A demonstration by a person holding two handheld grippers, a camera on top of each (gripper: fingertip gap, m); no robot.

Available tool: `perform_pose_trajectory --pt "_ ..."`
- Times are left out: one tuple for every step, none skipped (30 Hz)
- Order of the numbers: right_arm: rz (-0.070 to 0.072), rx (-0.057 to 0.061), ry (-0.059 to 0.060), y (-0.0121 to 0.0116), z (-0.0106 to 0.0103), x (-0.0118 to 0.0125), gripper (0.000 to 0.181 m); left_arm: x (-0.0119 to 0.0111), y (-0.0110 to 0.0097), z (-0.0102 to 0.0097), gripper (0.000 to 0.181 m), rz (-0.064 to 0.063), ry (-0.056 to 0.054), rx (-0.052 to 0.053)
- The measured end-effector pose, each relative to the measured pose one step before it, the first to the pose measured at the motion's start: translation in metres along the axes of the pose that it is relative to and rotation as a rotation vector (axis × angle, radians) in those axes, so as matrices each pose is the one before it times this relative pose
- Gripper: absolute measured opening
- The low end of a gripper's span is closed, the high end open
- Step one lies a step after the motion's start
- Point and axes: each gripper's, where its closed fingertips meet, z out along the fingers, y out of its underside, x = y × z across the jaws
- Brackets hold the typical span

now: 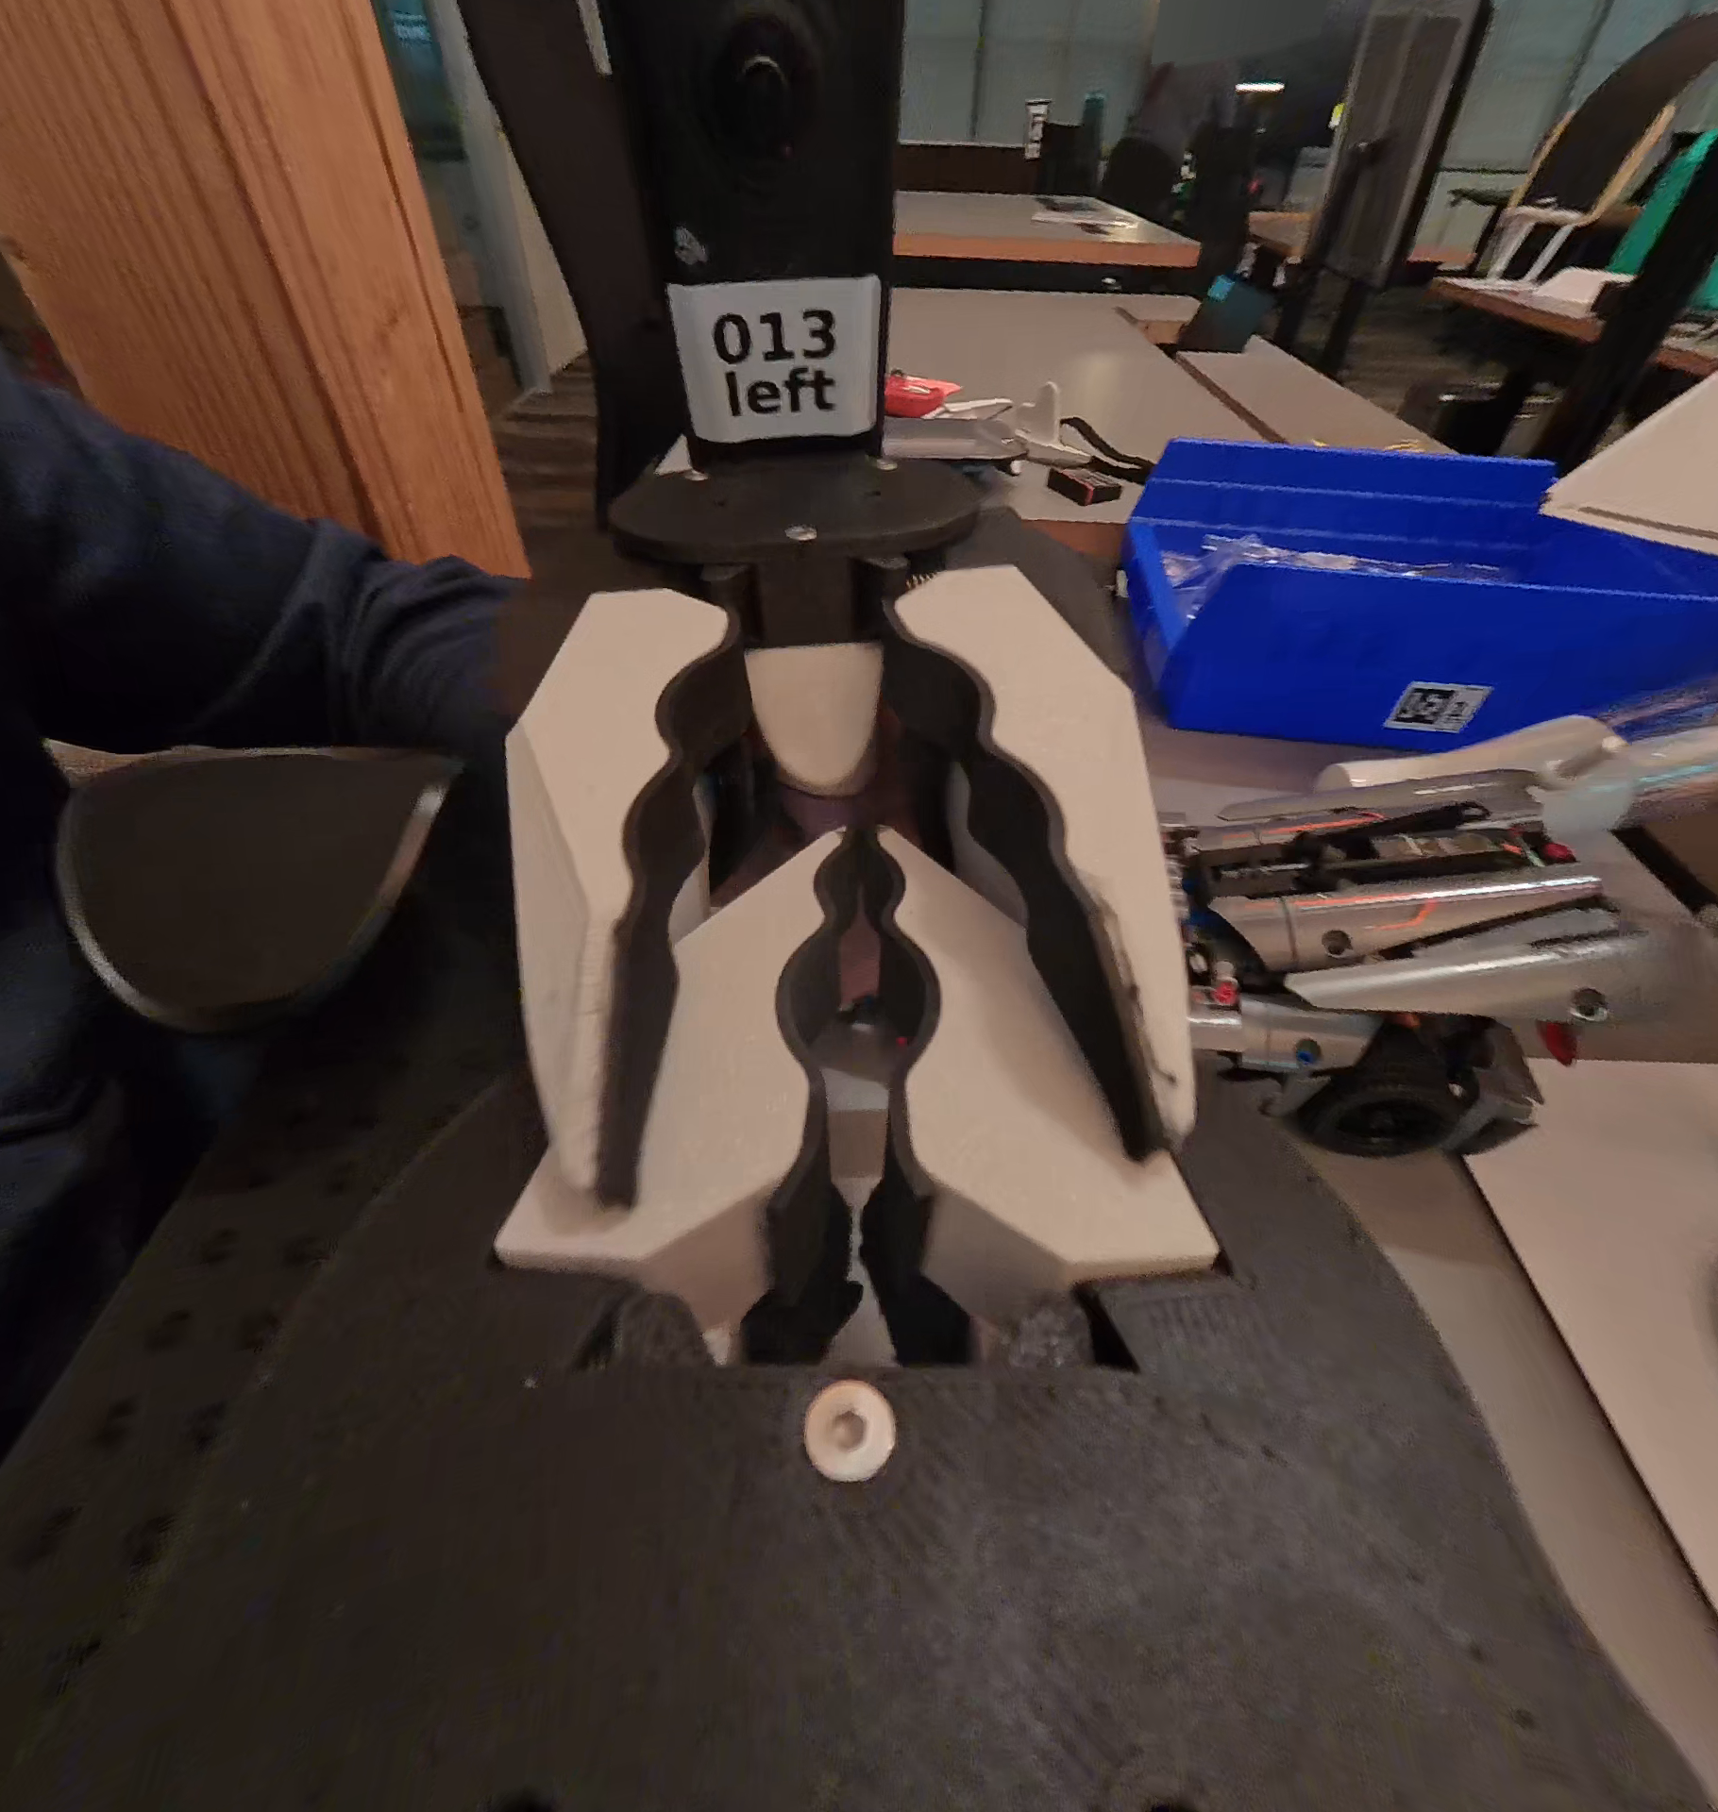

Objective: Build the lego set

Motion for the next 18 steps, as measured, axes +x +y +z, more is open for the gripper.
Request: perform_pose_trajectory --pt "-0.0012 0.0010 0.0174 0.00042 -0.00199 0.00277 0.000 -0.00276 0.00034 -0.00155 0.042 0.0157 -0.0149 -0.0051" --pt "0.0042 0.0053 0.0074 -0.00082 -0.00241 0.00166 0.000 -0.00292 -0.00204 -0.00196 0.044 0.0059 -0.0146 0.0072" --pt "0.0071 0.0004 0.0080 -0.00042 -0.00280 0.00236 0.000 -0.00277 -0.00332 -0.00236 0.045 0.0002 -0.0119 0.0129" --pt "0.0077 -0.0003 0.0148 -0.00003 -0.00277 0.00368 0.009 -0.00269 -0.00206 -0.00195 0.044 0.0026 -0.0105 0.0038" --pt "0.0074 0.0079 0.0173 -0.00040 -0.00292 0.00453 0.019 -0.00335 -0.00024 -0.00151 0.045 0.0083 -0.0147 -0.0062" --pt "0.0128 0.0109 0.0143 -0.00037 -0.00251 0.00479 0.029 -0.00585 0.00043 -0.00154 0.049 0.0093 -0.0302 -0.0065" --pt "0.0214 0.0040 0.0171 0.00091 -0.00176 0.00585 0.040 -0.00380 0.00036 -0.00139 0.049 0.0019 -0.0145 -0.0018" --pt "0.0176 -0.0054 0.0151 0.00232 -0.00130 0.00560 0.053 -0.00072 -0.00057 -0.00099 0.046 -0.0131 0.0063 0.0046" --pt "0.0025 -0.0054 0.0036 0.00239 -0.00123 0.00289 0.054 -0.00214 -0.00069 -0.00063 0.047 -0.0097 -0.0073 0.0036" --pt "-0.0082 -0.0026 0.0088 0.00162 -0.00151 0.00241 0.053 -0.00154 -0.00031 -0.00039 0.048 -0.0005 -0.0081 0.0002" --pt "-0.0142 -0.0065 0.0122 0.00144 -0.00165 0.00226 0.049 -0.00058 0.00042 -0.00015 0.051 0.0089 -0.0038 -0.0089" --pt "-0.0142 -0.0065 0.0054 0.00085 -0.00173 0.00080 0.047 -0.00089 -0.00006 -0.00091 0.051 0.0151 -0.0064 -0.0104" --pt "-0.0073 -0.0028 -0.0042 0.00001 -0.00178 -0.00048 0.043 -0.00177 -0.00217 -0.00176 0.051 0.0169 -0.0124 0.0034" --pt "-0.0037 0.0017 0.0017 -0.00043 -0.00179 0.00044 0.040 -0.00178 -0.00198 -0.00170 0.051 0.0132 -0.0105 0.0038" --pt "-0.0066 0.0028 0.0128 -0.00053 -0.00203 0.00214 0.037 -0.00110 -0.00023 -0.00105 0.051 0.0095 -0.0052 -0.0046" --pt "-0.0064 0.0025 0.0163 -0.00028 -0.00206 0.00303 0.036 -0.00053 0.00094 -0.00016 0.051 0.0074 -0.0030 -0.0078" --pt "-0.0017 0.0077 0.0110 -0.00078 -0.00211 0.00287 0.034 -0.00050 0.00151 0.00032 0.051 0.0048 -0.0036 -0.0074" --pt "0.0065 0.0088 0.0034 -0.00058 -0.00162 0.00200 0.035 -0.00051 0.00136 0.00054 0.050 0.0033 -0.0048 -0.0057"
